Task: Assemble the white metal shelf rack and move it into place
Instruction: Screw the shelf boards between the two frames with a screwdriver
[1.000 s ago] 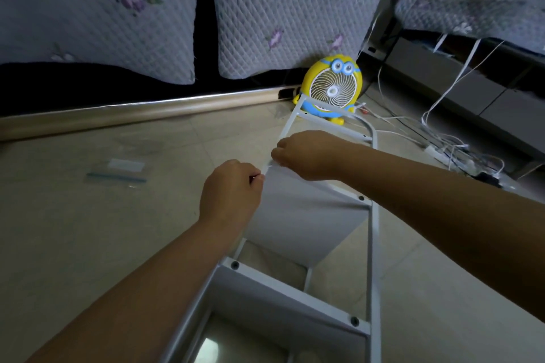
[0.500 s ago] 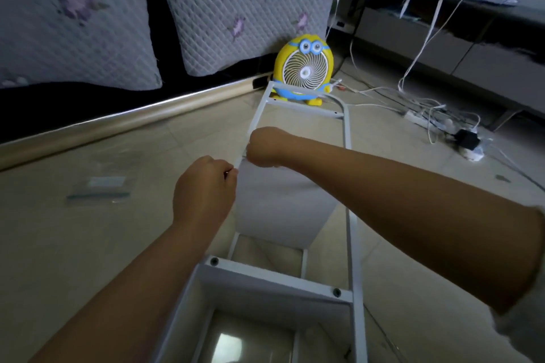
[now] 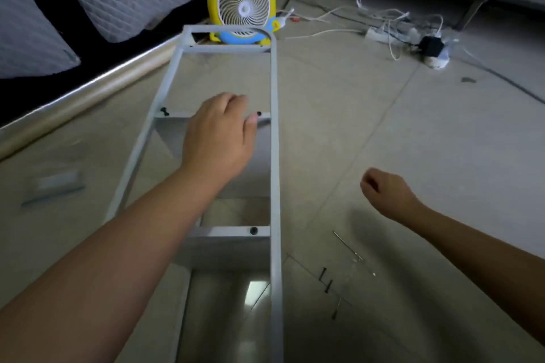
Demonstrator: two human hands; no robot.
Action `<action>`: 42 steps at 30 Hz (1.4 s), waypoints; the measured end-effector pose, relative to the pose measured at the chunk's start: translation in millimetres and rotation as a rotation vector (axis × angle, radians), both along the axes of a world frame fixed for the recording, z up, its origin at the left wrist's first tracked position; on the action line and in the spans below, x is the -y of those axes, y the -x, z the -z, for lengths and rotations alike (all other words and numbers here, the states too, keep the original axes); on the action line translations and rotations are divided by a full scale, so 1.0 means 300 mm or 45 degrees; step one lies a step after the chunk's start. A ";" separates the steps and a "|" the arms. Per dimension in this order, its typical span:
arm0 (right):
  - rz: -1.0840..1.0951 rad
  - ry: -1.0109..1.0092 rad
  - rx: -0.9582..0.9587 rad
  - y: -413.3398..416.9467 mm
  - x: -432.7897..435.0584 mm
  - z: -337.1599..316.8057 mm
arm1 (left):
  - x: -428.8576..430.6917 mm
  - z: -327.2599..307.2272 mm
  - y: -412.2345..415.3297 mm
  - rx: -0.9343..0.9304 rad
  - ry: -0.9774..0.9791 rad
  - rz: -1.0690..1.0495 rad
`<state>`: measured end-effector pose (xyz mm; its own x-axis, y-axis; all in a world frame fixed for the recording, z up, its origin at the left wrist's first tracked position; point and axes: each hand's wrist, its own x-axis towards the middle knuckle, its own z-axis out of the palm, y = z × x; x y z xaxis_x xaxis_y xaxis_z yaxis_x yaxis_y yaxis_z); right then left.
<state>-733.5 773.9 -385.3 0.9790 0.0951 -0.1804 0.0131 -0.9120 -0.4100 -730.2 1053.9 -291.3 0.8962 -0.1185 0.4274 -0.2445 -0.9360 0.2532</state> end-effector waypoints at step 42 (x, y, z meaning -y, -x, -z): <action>-0.283 -0.805 0.611 -0.178 -0.730 -0.490 | -0.345 0.008 0.057 -0.290 0.364 -0.394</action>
<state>-680.2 992.8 -238.1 0.8822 0.2394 0.4055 0.4708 -0.4661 -0.7491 -747.4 1157.3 -293.7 0.9455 0.2625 0.1928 0.1262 -0.8410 0.5261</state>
